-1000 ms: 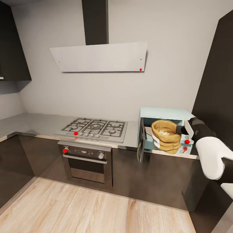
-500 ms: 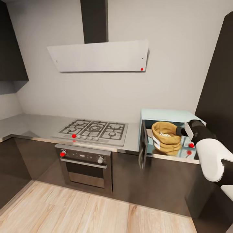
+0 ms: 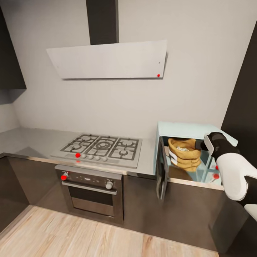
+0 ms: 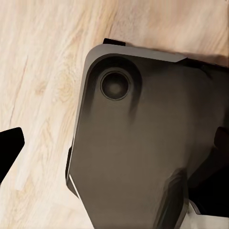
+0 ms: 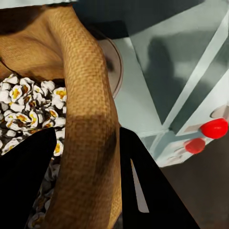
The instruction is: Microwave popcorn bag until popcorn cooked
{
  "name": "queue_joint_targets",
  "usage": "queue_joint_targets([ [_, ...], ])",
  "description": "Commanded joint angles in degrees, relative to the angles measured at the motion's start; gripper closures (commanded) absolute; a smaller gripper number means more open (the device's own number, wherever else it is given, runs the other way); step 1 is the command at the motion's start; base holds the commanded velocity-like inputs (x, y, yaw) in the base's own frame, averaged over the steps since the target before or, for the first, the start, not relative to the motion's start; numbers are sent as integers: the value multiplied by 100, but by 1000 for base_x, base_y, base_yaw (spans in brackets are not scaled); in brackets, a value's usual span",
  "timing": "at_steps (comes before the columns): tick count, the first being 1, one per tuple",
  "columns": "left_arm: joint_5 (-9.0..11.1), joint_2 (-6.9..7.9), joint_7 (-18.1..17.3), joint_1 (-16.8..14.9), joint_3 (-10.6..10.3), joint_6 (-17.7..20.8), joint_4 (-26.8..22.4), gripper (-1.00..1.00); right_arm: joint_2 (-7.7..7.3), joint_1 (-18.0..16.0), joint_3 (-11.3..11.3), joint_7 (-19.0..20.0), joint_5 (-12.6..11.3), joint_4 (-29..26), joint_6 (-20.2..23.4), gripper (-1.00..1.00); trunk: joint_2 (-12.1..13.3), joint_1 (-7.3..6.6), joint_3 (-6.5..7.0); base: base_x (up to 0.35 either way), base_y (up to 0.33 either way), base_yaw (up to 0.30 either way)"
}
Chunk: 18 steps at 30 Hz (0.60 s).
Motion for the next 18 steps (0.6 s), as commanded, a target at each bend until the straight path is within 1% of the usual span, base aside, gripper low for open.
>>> queue_joint_targets([
  [1, 20, -1, 2, -3, 20, -14, 2, -100, -10, -10, -42, 10, 60, -18, 21, 100, -5, 2, -6, 223, 0, 0],
  [8, 21, -1, 2, -3, 19, -14, 2, -100, -36, 14, -42, 2, 60, 49, -55, 100, -5, 2, -6, 195, 0, 0],
  [18, 20, -1, 3, -2, 20, -16, 2, -100, -36, 52, -42, 15, 62, 62, -50, 100, -5, 2, -6, 17, 0, 0],
])
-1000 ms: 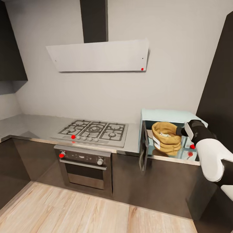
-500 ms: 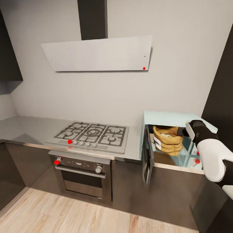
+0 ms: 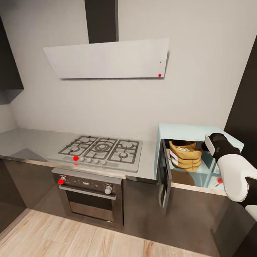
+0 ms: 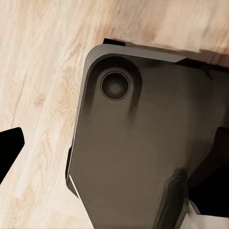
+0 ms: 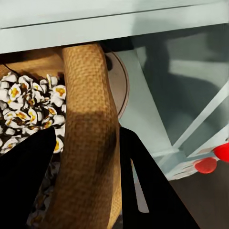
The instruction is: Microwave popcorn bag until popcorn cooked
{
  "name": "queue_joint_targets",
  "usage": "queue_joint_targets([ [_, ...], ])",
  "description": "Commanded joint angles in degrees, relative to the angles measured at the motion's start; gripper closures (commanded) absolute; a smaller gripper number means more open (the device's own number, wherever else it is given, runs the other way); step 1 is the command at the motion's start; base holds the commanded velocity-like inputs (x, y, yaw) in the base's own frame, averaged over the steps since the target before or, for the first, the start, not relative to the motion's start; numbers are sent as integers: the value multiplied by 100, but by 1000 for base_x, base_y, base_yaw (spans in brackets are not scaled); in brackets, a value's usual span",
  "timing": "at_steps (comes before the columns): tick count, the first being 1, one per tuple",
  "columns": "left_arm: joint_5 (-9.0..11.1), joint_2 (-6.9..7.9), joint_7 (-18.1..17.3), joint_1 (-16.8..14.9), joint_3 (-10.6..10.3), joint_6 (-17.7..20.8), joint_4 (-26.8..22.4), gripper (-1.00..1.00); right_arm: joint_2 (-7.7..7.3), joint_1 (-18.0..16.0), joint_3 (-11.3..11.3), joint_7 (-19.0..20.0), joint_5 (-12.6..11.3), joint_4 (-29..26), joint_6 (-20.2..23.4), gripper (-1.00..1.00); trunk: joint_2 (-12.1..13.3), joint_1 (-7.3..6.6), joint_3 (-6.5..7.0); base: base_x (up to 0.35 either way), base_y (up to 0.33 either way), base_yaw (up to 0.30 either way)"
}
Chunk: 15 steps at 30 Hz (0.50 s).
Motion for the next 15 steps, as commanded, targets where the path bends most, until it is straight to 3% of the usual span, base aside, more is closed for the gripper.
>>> queue_joint_targets([
  [1, 20, -1, 2, -3, 20, -13, 1, -100, 7, -1, -32, 15, 96, 73, 25, 100, -3, 1, -8, 50, 0, 0],
  [7, 20, -1, 2, -3, 16, -12, 1, -100, 7, -1, -32, 21, 94, 73, 25, 100, -3, 1, -8, 149, 0, 0],
  [15, 20, -1, 2, -3, 20, -12, 1, -100, 7, -1, -32, 42, 97, 73, 31, 100, -3, 1, -8, 13, 0, 0],
])
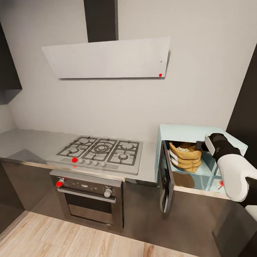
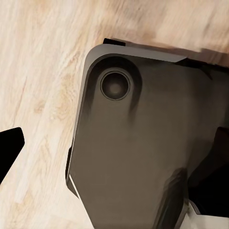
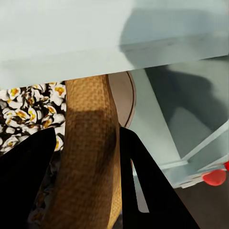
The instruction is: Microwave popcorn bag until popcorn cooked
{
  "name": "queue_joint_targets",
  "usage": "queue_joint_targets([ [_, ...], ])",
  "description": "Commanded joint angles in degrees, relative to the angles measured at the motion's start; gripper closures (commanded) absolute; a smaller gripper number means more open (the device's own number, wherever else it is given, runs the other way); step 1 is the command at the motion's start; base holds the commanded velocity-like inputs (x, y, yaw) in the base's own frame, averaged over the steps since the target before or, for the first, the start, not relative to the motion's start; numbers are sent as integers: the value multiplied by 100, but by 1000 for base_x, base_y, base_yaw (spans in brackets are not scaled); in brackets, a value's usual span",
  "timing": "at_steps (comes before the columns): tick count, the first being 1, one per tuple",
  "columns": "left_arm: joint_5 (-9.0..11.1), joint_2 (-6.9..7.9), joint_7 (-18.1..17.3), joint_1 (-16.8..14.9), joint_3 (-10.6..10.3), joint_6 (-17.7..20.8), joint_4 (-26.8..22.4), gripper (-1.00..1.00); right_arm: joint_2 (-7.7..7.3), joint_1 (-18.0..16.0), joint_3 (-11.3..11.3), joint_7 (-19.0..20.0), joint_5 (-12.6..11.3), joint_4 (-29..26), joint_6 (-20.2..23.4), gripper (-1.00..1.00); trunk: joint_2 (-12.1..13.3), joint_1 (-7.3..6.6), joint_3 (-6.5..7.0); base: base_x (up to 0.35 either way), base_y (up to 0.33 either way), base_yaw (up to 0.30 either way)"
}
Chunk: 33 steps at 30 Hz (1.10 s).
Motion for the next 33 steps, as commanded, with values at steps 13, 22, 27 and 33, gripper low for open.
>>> queue_joint_targets([
  [13, 20, -1, 2, -3, 20, -14, 1, -100, 15, -2, -28, 40, 63, 74, 26, -100, -4, 1, -8, 0, 0, 0],
  [22, 20, -4, 8, -3, 20, -14, 1, -100, 9, -2, -28, 86, 68, 66, 91, -100, -4, 1, -8, 0, 0, 0],
  [27, 26, -9, 10, -3, 18, -14, 1, -100, -92, -2, -15, 1164, 166, -44, 123, -100, -4, 1, -8, 0, 0, 0],
  [33, 23, -10, 11, -3, 18, -14, 1, -100, -477, -2, 36, 1986, 178, -54, 111, -100, -4, 1, -8, -75, 0, 0],
])
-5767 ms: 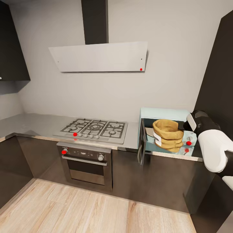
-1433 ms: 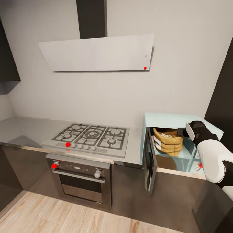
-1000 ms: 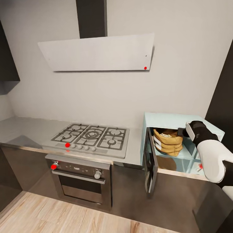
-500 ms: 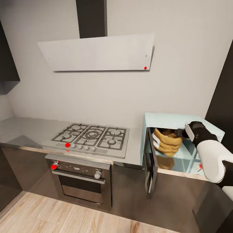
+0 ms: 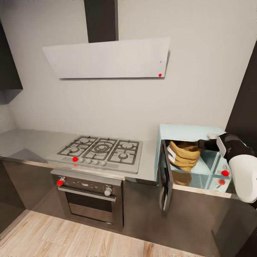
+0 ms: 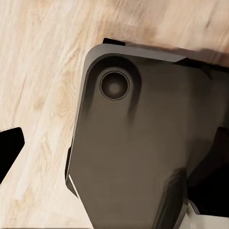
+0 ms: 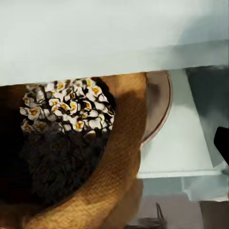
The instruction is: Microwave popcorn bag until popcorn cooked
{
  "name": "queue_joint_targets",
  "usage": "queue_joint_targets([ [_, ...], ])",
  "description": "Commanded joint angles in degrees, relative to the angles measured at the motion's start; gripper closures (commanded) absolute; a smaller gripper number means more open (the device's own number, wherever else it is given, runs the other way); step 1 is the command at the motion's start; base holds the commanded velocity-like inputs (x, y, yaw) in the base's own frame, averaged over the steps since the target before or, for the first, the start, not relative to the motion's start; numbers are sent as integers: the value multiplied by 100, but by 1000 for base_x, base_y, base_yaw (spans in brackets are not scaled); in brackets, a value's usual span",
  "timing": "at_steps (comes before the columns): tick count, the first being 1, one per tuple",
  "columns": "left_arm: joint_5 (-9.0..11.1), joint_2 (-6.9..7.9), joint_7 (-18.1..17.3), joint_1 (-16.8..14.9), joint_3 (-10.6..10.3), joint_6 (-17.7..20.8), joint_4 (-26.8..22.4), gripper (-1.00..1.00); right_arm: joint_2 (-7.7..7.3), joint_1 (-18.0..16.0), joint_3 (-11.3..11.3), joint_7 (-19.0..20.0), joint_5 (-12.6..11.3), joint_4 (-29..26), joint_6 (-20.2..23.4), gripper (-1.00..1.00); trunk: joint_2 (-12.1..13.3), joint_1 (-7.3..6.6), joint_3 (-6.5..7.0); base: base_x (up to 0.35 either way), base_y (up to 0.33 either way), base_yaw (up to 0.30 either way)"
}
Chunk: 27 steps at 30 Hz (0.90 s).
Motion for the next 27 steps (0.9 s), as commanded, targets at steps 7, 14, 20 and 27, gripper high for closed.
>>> queue_joint_targets([
  [7, 18, 0, 1, -3, 16, -22, 1, -100, -48, -5, -35, 109, 61, -7, -13, -100, -5, -2, -7, -321, 0, 0],
  [14, 17, 0, 2, -3, 15, -23, 1, -100, 2, -5, -35, 72, 13, 103, -58, -100, -5, -2, -7, -344, 0, 0],
  [20, 26, 0, 4, -3, 30, -25, -16, -100, 43, 126, -87, 198, 43, 148, 69, -100, -5, -2, -7, -115, 0, 0],
  [27, 26, 0, 2, -3, 30, -23, -16, -100, 118, 354, -70, 422, 85, 114, 211, -100, -5, -2, -7, 0, 0, 0],
])
